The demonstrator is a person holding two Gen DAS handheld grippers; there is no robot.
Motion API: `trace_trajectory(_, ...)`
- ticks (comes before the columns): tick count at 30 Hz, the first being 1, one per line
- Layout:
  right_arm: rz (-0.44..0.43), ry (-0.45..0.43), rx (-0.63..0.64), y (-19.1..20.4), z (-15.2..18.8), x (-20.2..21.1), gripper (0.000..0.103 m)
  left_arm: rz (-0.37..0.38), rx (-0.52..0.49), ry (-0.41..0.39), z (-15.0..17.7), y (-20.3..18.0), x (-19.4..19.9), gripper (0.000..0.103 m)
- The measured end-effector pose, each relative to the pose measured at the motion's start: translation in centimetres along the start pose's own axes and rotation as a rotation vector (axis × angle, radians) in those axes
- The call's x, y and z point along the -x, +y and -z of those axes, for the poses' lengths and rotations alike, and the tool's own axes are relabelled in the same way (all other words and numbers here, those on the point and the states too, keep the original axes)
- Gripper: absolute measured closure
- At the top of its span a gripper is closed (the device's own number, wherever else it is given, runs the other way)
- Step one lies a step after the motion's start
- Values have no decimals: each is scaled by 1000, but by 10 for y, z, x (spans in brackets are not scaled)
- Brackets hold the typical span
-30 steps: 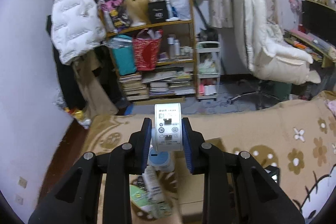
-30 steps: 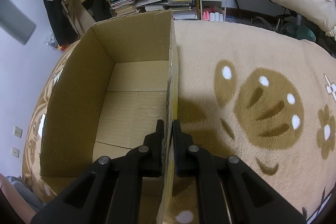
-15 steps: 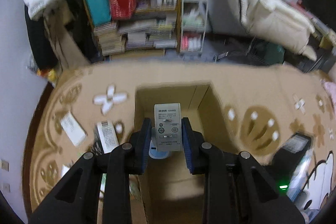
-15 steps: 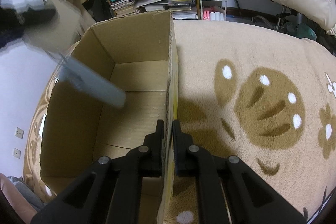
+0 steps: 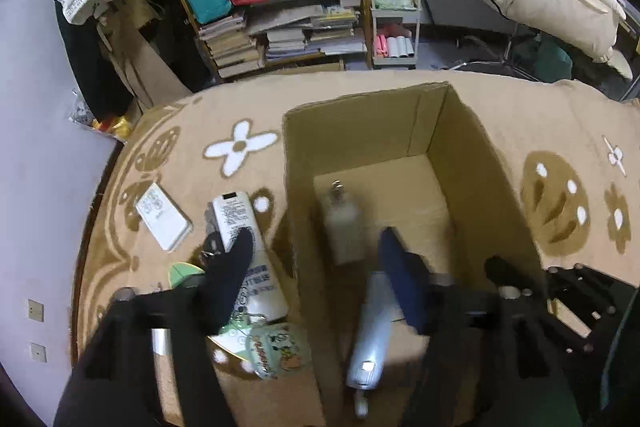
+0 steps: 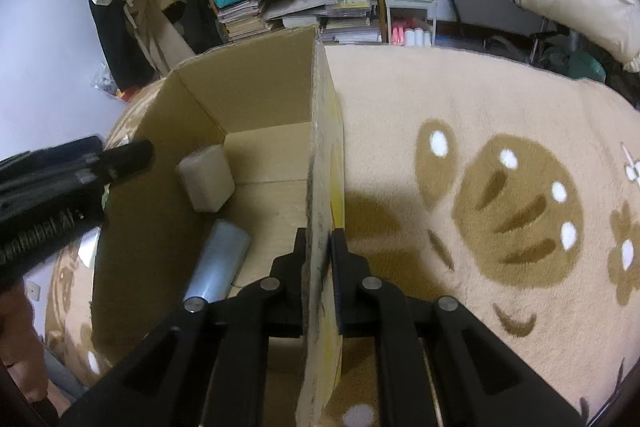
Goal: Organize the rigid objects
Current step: 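Open the left tool to drop the plug block into the box, then move the left tool back to the pile over the white square charger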
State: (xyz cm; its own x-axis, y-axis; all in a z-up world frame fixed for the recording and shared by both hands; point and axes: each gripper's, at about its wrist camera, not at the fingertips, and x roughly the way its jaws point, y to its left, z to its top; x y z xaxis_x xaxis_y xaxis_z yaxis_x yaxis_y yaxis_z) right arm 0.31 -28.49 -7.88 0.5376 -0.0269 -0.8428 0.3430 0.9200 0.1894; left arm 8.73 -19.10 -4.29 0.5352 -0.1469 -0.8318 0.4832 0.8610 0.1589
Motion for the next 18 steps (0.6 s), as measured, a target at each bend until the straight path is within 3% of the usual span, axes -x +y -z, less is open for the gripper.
trace_trajectory(4,3,4,0,-2,-1,0,93,-2,21,-4,3,11,5,23)
trace_trajectory(7,-4,6,-11,-5,-2,0,93,-1,12,10,5,18,11,21)
trace_trajectory(11,2,4,3,-7,-2,1,93,-29,4,-53,10,39,29,8)
trace_trajectory(18,3,5,2,-7,-3,0,93,-108,32,-41,14,93,17,7)
